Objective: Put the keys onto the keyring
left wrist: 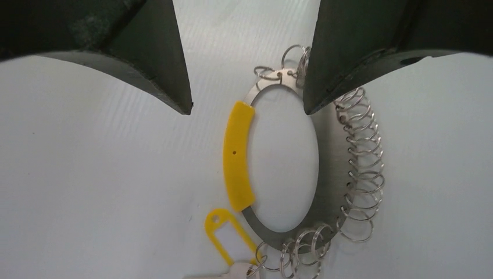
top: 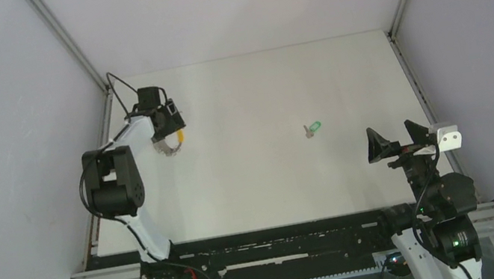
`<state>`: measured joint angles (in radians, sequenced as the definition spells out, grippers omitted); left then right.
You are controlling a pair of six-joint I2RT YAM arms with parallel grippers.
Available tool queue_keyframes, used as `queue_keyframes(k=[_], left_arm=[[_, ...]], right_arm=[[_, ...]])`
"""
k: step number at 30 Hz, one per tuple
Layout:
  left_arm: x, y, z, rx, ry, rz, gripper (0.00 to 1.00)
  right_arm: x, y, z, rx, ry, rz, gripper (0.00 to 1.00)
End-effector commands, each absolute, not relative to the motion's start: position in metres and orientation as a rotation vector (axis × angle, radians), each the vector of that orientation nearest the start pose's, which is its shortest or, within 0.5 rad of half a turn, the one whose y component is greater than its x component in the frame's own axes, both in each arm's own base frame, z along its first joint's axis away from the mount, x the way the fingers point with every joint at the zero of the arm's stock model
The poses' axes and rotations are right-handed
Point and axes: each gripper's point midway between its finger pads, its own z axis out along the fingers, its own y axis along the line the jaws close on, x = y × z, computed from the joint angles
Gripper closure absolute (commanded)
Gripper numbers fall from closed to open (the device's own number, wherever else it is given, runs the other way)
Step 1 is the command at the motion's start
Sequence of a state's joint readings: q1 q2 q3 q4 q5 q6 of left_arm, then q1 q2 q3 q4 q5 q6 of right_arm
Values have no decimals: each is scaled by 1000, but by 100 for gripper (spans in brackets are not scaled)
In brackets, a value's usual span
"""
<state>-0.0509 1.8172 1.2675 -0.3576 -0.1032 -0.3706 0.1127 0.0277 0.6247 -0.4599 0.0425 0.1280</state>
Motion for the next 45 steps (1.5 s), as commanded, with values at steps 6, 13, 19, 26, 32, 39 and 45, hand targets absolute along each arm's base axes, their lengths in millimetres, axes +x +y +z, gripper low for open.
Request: queue_keyframes(k=[6, 13, 19, 26, 32, 39, 45], left_arm=[[461, -34, 50, -388, 2549, -140, 40], [449, -54, 44, -379, 2594, -272, 51], [434, -68, 33, -374, 2661, -314, 52], [416, -88, 19, -334, 2702, -308, 52], [432, -55, 59, -358, 2555, -103, 48], [465, -28, 83, -496, 2425, -35, 40], [483, -38, 56, -603, 2486, -189, 35]], right_arm=[[175, 18, 313, 30, 1384, 166, 0], [174, 19, 314, 26, 1377, 169, 0], [172, 19, 315, 25, 1371, 172, 0], [171, 21, 316, 18, 1365, 179, 0], [170, 21, 316, 16, 1364, 179, 0], [170, 20, 315, 20, 1366, 176, 0], [171, 20, 314, 17, 1368, 176, 0]])
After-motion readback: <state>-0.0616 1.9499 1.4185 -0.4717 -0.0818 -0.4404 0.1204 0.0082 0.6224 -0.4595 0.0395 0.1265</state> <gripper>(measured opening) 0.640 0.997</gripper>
